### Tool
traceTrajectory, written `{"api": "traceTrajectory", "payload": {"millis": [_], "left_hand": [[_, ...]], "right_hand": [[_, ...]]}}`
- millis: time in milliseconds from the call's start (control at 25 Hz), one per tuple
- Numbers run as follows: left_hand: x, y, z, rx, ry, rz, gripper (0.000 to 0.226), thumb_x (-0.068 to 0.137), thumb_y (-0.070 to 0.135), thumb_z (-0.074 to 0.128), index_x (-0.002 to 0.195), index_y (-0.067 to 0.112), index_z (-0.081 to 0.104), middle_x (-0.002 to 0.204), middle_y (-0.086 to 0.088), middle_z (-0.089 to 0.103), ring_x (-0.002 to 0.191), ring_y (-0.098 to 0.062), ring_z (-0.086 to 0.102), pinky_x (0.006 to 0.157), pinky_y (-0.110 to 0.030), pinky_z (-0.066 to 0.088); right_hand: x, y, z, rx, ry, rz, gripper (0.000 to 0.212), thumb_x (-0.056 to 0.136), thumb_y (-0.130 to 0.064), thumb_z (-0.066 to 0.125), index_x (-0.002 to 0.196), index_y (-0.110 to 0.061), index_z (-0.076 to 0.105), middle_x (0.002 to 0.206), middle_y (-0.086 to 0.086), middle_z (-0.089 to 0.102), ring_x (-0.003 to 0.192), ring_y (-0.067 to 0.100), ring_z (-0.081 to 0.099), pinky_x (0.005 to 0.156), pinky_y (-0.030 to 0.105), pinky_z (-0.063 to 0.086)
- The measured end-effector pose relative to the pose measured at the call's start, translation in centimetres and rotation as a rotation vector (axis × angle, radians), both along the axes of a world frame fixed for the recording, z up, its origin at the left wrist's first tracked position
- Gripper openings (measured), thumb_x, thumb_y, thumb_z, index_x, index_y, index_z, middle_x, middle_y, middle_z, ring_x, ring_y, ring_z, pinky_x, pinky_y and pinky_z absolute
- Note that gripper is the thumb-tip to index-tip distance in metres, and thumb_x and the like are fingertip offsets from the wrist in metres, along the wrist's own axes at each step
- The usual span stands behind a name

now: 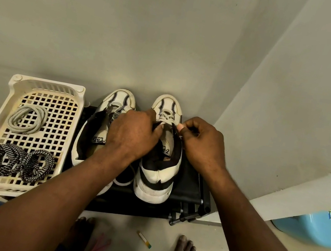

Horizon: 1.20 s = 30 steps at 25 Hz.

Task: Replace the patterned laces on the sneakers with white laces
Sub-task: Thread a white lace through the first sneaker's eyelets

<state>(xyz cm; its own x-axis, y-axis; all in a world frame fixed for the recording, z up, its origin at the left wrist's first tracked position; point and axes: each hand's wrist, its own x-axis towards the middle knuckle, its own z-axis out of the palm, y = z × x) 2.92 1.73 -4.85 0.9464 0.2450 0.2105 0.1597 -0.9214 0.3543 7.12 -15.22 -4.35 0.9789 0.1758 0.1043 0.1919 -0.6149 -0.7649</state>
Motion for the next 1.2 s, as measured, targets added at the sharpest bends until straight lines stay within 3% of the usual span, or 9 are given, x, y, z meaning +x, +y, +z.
{"api": "traceTrajectory", "payload": {"millis": [160,280,400,560,760,840,960,1000,1200], "left_hand": [[0.4,0.8,-0.3,-0.107,0.065,0.016,0.039,0.087,0.068,0.062,0.097,0.030,0.065,0.079,0.005,0.066,0.080,-0.022,0.065,0.067,-0.032,0.048],[0.2,0.9,0.4,-0.244,0.097,-0.007,0.039,0.082,0.065,0.075,0.087,0.026,0.067,0.074,0.008,0.067,0.075,-0.014,0.064,0.069,-0.031,0.051],[0.2,1.5,1.1,-0.605,0.159,0.006,0.029,0.080,0.048,0.085,0.079,0.022,0.072,0.068,0.008,0.070,0.068,-0.009,0.066,0.070,-0.029,0.052],[0.1,2.2,1.7,-0.845,0.194,0.060,0.006,0.089,0.016,0.079,0.089,0.018,0.073,0.079,-0.001,0.075,0.072,-0.018,0.071,0.074,-0.038,0.063],[-0.3,2.2,4.2,-1.408,0.162,0.077,0.017,0.092,0.001,0.061,0.100,0.014,0.068,0.088,-0.011,0.072,0.060,-0.018,0.062,0.069,-0.033,0.055],[-0.3,2.5,4.5,-1.257,0.092,0.105,0.017,0.090,0.004,0.061,0.091,0.016,0.073,0.088,-0.007,0.070,0.062,-0.015,0.060,0.068,-0.028,0.050],[-0.7,2.6,3.7,-0.470,-0.126,0.100,0.009,0.087,0.027,0.069,0.088,0.030,0.077,0.105,0.007,0.065,0.092,-0.008,0.060,0.076,-0.025,0.044],[-0.9,2.3,3.6,-0.382,-0.201,0.055,0.009,0.088,0.035,0.069,0.091,0.032,0.078,0.108,0.007,0.063,0.099,-0.008,0.060,0.081,-0.026,0.043],[-1.7,-0.5,4.4,-0.995,0.141,-0.213,0.021,0.096,0.044,0.069,0.111,0.030,0.071,0.092,0.004,0.079,0.090,-0.011,0.077,0.095,-0.045,0.059]], "right_hand": [[0.5,-0.4,-0.2,-0.106,0.056,-0.015,0.014,0.097,-0.034,0.069,0.084,-0.029,0.072,0.073,-0.013,0.069,0.070,0.002,0.064,0.063,0.022,0.044],[1.1,-0.6,-0.3,-0.103,0.109,-0.040,0.019,0.096,-0.029,0.066,0.078,-0.026,0.071,0.070,-0.007,0.071,0.071,0.012,0.070,0.071,0.036,0.059],[1.4,-0.6,-0.6,-0.068,0.159,-0.062,0.020,0.095,-0.031,0.064,0.077,-0.026,0.068,0.073,-0.004,0.072,0.074,0.021,0.073,0.076,0.048,0.064],[1.4,-0.8,-0.6,-0.059,0.157,-0.046,0.016,0.099,-0.028,0.063,0.086,-0.027,0.072,0.080,-0.004,0.074,0.075,0.018,0.073,0.077,0.046,0.064],[0.4,-0.9,2.1,0.474,0.261,0.118,0.017,0.105,-0.011,0.057,0.108,-0.014,0.074,0.087,0.007,0.079,0.081,0.018,0.073,0.077,0.033,0.057],[0.2,-0.9,2.7,0.619,0.314,0.238,0.025,0.107,-0.007,0.049,0.114,-0.009,0.073,0.100,0.012,0.080,0.099,0.026,0.076,0.090,0.038,0.056],[0.0,-0.6,2.7,0.641,0.277,0.324,0.029,0.107,-0.002,0.046,0.120,-0.006,0.071,0.108,0.012,0.080,0.110,0.026,0.075,0.097,0.035,0.057],[-0.2,-0.4,2.6,0.606,0.227,0.318,0.025,0.106,-0.003,0.050,0.119,-0.008,0.071,0.107,0.008,0.080,0.109,0.022,0.075,0.096,0.034,0.058],[-0.6,0.3,2.1,0.424,-0.065,0.162,0.003,0.094,-0.014,0.075,0.096,-0.015,0.076,0.084,-0.003,0.079,0.081,0.013,0.077,0.074,0.028,0.061]]}}
